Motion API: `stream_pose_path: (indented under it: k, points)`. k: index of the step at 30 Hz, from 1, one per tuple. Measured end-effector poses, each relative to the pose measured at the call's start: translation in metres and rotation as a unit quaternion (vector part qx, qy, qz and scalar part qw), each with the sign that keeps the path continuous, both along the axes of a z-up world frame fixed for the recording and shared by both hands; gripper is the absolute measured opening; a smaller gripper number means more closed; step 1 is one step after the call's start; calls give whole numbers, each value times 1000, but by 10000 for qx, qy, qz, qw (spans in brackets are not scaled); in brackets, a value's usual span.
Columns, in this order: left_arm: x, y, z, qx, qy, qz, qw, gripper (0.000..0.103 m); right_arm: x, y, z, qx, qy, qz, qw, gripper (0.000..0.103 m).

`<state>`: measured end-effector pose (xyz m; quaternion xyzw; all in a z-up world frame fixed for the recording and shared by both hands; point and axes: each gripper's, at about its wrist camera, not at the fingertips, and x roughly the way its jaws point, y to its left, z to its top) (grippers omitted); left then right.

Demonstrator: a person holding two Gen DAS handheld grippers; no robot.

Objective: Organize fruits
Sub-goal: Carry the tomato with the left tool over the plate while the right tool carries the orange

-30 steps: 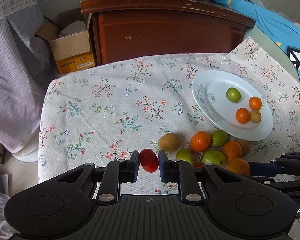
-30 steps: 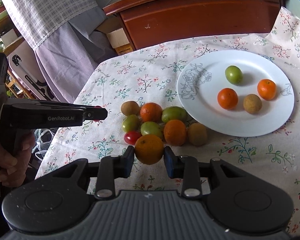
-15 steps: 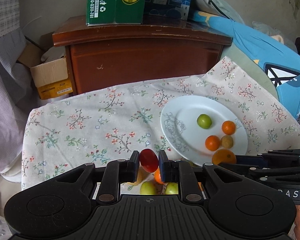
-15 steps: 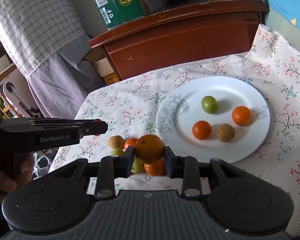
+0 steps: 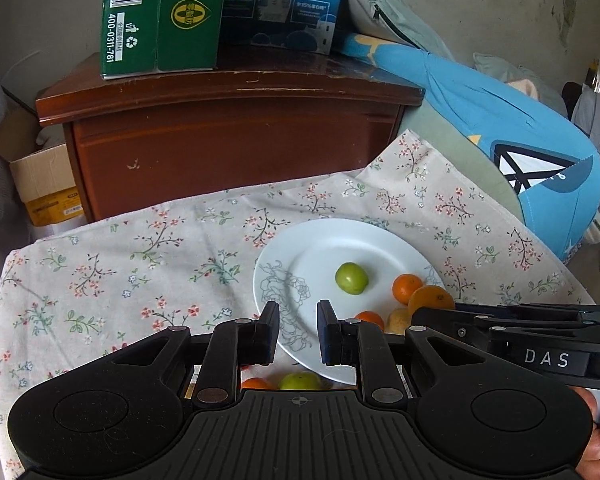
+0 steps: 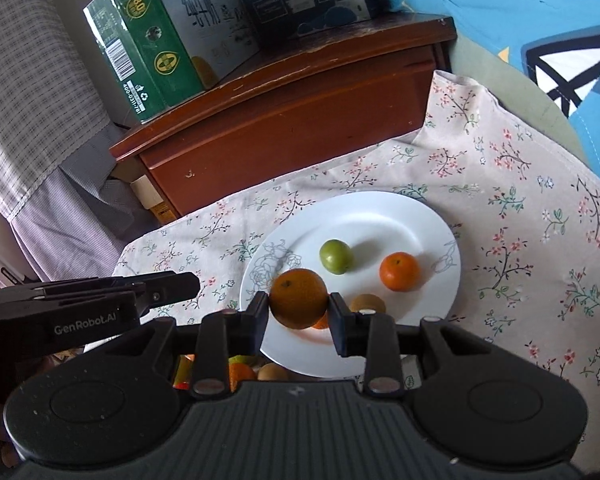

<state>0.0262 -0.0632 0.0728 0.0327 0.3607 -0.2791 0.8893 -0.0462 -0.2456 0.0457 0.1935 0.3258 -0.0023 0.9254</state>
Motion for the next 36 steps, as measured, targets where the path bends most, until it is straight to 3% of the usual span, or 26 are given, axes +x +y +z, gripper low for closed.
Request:
stream_pose_path:
  k: [4, 14, 22, 26, 31, 36]
  points:
    - [5, 5, 1, 6, 7, 71, 10000, 18, -1, -6, -1, 50, 34, -157, 9999, 32]
    - [40, 39, -13, -14, 564, 638, 9964, 20, 2, -26, -7, 564, 203, -488, 9970, 33]
    - [65, 61, -23, -4, 1086, 1025, 9888, 20, 16, -25, -13, 822, 490, -313, 9949, 32]
    - [72, 75, -20, -72, 1132, 1173, 9866, 20, 24, -26, -11, 784, 482, -229, 9955, 33]
    - [78, 67, -31, 219, 1096, 932, 9894, 20, 39, -33, -21, 847, 624, -108, 9944, 33]
    - [72, 47, -47, 858, 817, 484, 9918, 20, 40, -36, -29, 969, 756, -121, 9923, 33]
